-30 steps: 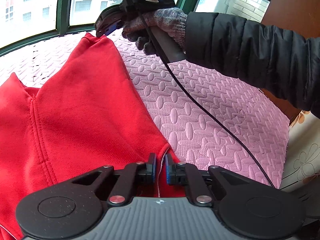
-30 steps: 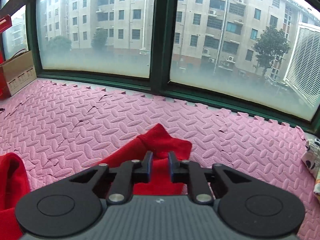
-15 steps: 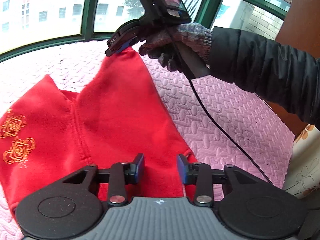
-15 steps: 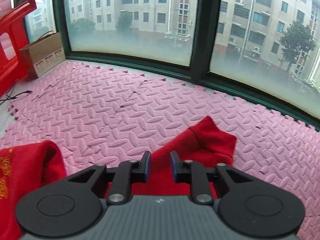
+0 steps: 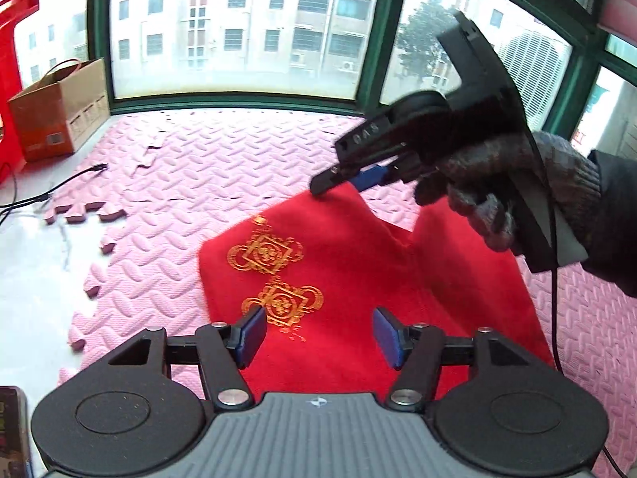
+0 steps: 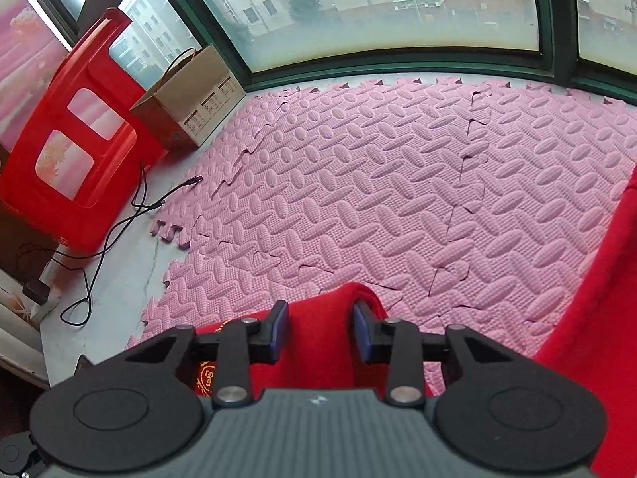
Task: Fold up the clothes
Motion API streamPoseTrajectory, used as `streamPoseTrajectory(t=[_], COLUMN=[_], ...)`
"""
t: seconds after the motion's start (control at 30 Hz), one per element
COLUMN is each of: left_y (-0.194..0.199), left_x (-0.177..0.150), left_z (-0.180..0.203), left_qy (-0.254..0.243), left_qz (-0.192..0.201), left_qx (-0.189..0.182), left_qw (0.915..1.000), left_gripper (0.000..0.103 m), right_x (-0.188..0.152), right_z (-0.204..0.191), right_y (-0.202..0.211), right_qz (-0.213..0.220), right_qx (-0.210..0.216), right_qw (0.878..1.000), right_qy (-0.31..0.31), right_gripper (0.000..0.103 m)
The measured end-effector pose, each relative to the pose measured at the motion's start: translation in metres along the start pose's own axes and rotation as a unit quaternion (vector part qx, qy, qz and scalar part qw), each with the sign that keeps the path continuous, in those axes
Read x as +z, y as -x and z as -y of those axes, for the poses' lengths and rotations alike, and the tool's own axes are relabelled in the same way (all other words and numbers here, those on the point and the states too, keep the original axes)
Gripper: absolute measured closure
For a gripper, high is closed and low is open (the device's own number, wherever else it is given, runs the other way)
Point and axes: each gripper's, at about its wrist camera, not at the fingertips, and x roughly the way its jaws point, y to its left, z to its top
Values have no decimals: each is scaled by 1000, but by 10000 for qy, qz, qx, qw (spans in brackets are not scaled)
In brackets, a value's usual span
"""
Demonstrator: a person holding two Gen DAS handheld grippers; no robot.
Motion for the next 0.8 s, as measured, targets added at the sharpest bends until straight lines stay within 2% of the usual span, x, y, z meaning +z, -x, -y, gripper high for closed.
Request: streamPoseTrajectory(t=[0.03,0.2,0.37,0.53,0.63,0.73,0.8], left_y=[1,11,26,21,17,-5,-21], left_x=[1,14,33,48,56,54,49], left_z=[-7,-40,-64,-48,-37,-12,3], left_qy=[82,407,652,382,208,-98,-296], left_qz=[38,262,603,556,511,154,-140], left_qx=[101,576,915,495,218,-131,-335], left_qw=[9999,9972,9918,9965,9982,9997,9989], left_gripper=[40,39,39,41,43,43,43], right_x=[-2,-16,-53,-127,-158,-179,-184], right_z=[-2,-18,-38,-67,-73,-74,-71], right_y=[6,52,92,117,113,109,109], right_qz=[100,566,611,281,-76,-196,-211], right_qx=[78,636,1030,984,960,913,950], right_qw=[9999,9955,9867,9598,9482,9388,9384], right_qy=[68,418,1100,2612,3028,3317,3316], right_gripper=[94,95,96,96,96,96,95])
